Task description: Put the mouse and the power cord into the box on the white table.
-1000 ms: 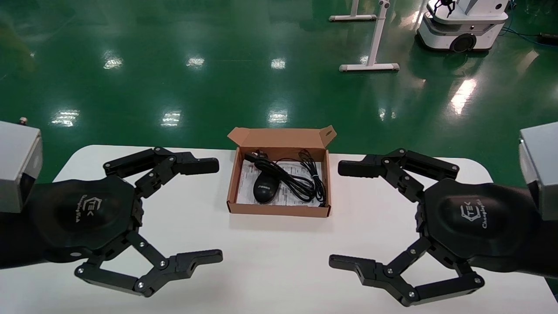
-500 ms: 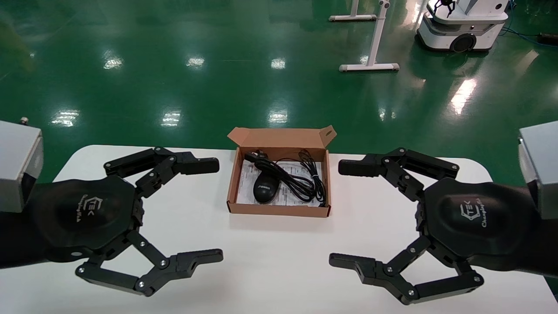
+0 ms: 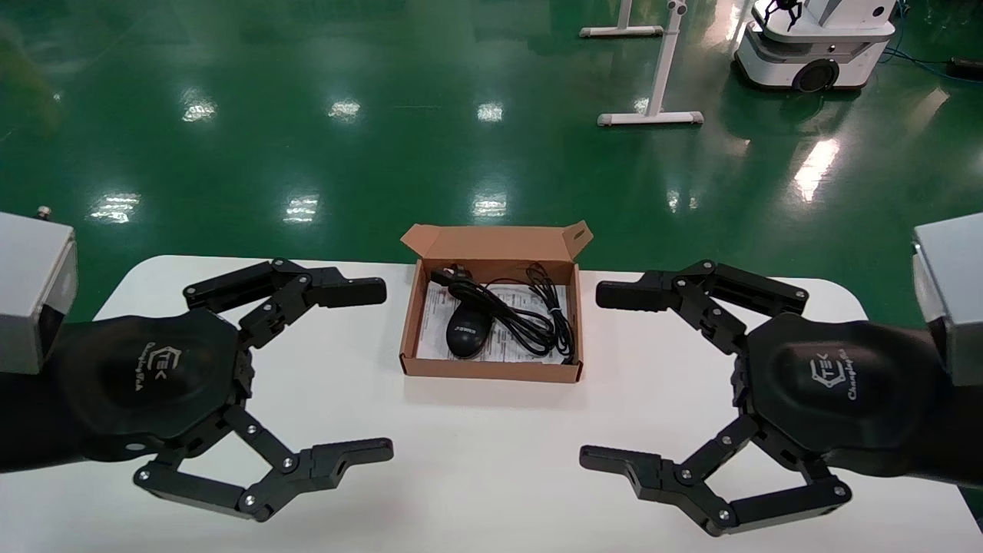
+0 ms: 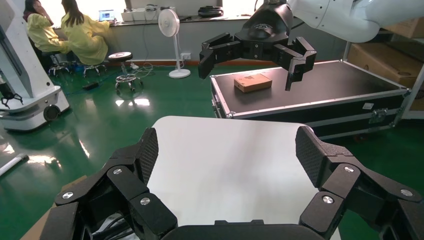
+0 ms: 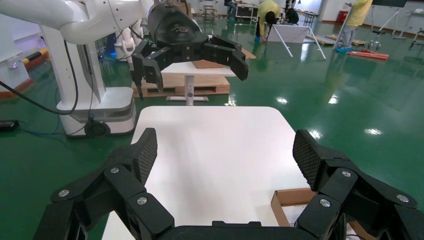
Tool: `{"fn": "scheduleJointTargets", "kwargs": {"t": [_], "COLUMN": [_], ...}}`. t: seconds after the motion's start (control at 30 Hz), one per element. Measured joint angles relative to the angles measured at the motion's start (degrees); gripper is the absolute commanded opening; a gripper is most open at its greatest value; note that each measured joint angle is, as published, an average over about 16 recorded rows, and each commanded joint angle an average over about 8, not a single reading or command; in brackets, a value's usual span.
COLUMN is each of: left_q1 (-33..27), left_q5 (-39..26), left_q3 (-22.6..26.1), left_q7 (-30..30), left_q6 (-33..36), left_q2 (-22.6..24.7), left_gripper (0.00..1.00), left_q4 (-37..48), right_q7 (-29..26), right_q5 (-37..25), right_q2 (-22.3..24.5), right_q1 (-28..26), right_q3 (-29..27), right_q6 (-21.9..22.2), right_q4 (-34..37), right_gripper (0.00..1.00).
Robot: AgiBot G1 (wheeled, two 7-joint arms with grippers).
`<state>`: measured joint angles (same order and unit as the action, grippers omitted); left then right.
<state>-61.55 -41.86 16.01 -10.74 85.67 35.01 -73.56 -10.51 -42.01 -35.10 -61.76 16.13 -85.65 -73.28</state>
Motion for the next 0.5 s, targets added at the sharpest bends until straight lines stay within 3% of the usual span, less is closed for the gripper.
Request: {"fn": "scheduleJointTargets", "kwargs": {"t": [0.5], "left_q1": [0.0], "left_q5": [0.0], "left_q3": [0.0], "left_q7": [0.0], "left_q6": [0.0], "left_q2": [0.0], "left_gripper": [1.0], "left_q4": [0.0], "right_q7": [0.0], "right_q5": [0.0], "right_q2": [0.0], "right_q1": [0.0], "right_q3": [0.0], "right_q6": [0.0], "right_q4": [0.0], "right_gripper": [1.0]}}
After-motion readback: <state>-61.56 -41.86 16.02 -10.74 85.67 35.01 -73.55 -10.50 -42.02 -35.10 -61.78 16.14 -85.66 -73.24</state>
